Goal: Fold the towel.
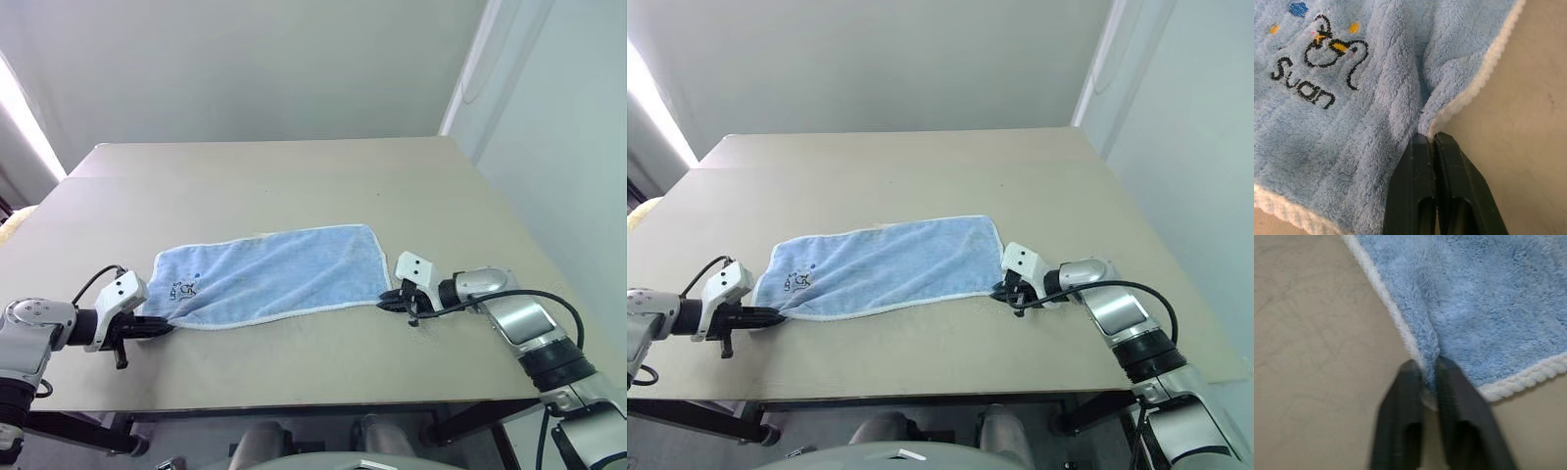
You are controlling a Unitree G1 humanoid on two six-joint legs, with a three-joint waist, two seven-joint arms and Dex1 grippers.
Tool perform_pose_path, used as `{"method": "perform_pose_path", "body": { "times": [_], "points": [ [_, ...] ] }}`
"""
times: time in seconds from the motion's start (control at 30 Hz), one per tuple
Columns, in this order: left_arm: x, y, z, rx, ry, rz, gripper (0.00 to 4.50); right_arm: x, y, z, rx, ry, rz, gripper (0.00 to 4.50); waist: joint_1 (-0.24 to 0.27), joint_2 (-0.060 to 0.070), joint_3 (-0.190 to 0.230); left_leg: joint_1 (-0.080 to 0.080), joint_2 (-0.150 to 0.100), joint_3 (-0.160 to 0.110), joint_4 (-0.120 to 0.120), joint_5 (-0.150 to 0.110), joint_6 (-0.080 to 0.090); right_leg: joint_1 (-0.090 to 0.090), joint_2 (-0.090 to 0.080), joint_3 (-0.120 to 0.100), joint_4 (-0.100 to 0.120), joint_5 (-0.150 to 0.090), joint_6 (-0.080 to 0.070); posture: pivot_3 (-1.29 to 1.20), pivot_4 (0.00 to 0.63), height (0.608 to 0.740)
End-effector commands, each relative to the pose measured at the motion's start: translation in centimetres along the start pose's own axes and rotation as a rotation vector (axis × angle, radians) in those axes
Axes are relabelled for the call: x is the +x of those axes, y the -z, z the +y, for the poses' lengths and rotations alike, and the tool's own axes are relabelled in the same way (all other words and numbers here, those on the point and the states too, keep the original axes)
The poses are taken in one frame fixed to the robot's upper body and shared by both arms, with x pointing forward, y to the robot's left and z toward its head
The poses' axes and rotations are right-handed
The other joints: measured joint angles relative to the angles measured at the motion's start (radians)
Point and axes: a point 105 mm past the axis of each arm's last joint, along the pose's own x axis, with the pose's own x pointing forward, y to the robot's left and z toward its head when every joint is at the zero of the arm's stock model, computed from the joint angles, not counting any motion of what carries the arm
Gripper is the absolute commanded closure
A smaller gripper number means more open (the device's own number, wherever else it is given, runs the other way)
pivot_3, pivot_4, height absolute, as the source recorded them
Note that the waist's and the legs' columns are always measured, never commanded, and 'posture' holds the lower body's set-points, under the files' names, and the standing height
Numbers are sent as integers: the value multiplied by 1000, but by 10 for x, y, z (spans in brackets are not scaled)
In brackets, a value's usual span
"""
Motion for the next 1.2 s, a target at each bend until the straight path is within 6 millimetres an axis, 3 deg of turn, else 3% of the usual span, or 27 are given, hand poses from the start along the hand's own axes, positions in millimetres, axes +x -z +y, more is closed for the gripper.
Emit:
{"method": "perform_pose_path", "body": {
  "times": [0.03, 0.23, 0.4, 0.6, 0.7, 0.8, 0.93, 1.03, 1.2],
  "points": [
    [-9, -17, 11, -3, -50, -76, 4500, -16, -12, -12, -3, 58, -48, 4471, 2, 0, 1, 0, 0, 0, 0, 0, 0, 0, -2, -3, -1, 0, 0, 0, 0, 726],
    [-41, -55, 32, -102, -140, -287, 4500, -64, -57, -29, 58, 83, -270, 4471, 4, -1, 7, -2, 0, 2, 2, 2, -3, -3, -11, -16, 6, 5, -4, 0, 0, 726],
    [-50, -104, 62, -104, -213, -439, 4500, -96, -94, -69, 110, 247, -446, 4471, 1, -1, 8, -14, -1, 0, 0, 3, -1, -11, -9, -21, 5, 10, -4, 0, 0, 726],
    [-39, -174, 115, -126, -454, -603, 4500, -99, -103, -123, 126, 488, -421, 4471, 2, -4, 8, -12, -5, 1, 3, 5, -3, -5, -9, -23, 3, 12, -2, 0, 0, 726],
    [-55, -207, 134, -143, -652, -715, 4500, -113, -114, -139, 122, 566, -463, 4471, -6, -5, 9, -10, -4, 0, 2, 5, -3, -3, -9, -23, 2, 12, -1, 0, 0, 726],
    [-67, -231, 136, -102, -713, -778, 4500, -136, -127, -149, 112, 636, -531, 4471, -23, -5, 10, -15, -4, -1, 1, 5, -3, -8, -10, -22, 5, 12, 0, 0, 0, 726],
    [-70, -237, 132, -35, -686, -767, 4500, -163, -128, -150, 83, 677, -574, 4471, -33, -5, 10, -17, -5, 1, 0, 5, -3, -10, -9, -23, 5, 13, 0, 0, 0, 726],
    [-71, -231, 131, -40, -661, -758, 4500, -165, -123, -140, 77, 630, -576, 4471, -31, -5, 10, -17, -4, 2, 0, 4, -3, -10, -9, -22, 4, 12, 0, 0, 0, 726],
    [-48, -178, 118, 47, -491, -530, 4500, -145, -93, -93, -7, 450, -447, 4471, -28, -5, 10, -16, -3, 1, 0, 4, -2, -9, -9, -23, 5, 12, 1, 0, 0, 726]
  ]
}}
